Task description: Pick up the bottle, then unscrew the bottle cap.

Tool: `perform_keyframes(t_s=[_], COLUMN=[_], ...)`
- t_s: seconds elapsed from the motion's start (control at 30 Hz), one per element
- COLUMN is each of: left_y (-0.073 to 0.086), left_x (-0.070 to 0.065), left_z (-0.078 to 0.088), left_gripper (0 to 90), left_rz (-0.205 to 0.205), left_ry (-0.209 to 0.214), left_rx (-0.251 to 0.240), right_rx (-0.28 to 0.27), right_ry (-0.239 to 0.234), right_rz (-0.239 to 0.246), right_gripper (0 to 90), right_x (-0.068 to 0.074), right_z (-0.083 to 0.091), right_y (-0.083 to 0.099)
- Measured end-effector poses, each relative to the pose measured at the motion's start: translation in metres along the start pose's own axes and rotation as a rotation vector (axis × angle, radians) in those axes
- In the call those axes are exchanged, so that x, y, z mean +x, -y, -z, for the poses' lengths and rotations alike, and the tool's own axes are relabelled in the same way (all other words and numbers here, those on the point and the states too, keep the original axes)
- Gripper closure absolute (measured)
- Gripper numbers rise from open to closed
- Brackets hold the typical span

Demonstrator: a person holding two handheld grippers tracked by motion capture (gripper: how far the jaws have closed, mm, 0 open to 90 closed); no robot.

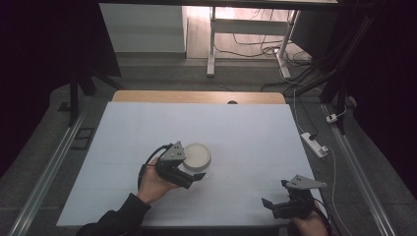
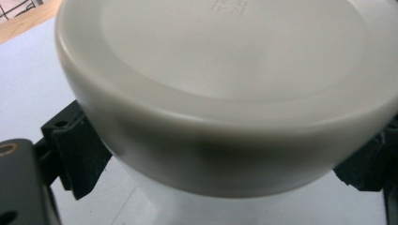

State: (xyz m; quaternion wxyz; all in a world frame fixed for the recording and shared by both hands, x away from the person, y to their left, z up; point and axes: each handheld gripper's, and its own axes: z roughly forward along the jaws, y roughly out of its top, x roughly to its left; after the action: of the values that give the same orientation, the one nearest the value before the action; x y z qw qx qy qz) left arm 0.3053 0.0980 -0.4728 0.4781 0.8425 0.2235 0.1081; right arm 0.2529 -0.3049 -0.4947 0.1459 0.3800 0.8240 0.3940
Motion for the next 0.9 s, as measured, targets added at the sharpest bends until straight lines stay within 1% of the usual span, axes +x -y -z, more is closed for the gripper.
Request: perform_keyframes(t_s=[0.17,0.53,0.67,0.9], left_y=[0.0002,-0.0013,-0.0013,-0.0023], left_x=[-0.0015,-0.004,-0.0038,-0.0047], left_z=[0.0026,0.004,0.0041,0.0046], left_gripper=[7.4,7.4,7.4,7.4], left_rz=[0.004,-0.01,-0.009,-0.014], left_ry=[0.005,0.006,0.009,0.012], left_rx=[0.006,0.009,0.009,0.009], right_rx=[0.0,-0.002,-0.004,-0.024], right_ry=[0.0,-0.003,-0.002,-0.007], right_rz=[0.001,0.001,0.003,-0.002], right_gripper=[0.0,0.0,0.0,0.0], right_x=[0.0001,-0.0002,0.0001,0.0007], right_z=[0.0,0.0005,0.0006,0.0023], right_y=[0.0,0.0002,-0.0002,-0.0012])
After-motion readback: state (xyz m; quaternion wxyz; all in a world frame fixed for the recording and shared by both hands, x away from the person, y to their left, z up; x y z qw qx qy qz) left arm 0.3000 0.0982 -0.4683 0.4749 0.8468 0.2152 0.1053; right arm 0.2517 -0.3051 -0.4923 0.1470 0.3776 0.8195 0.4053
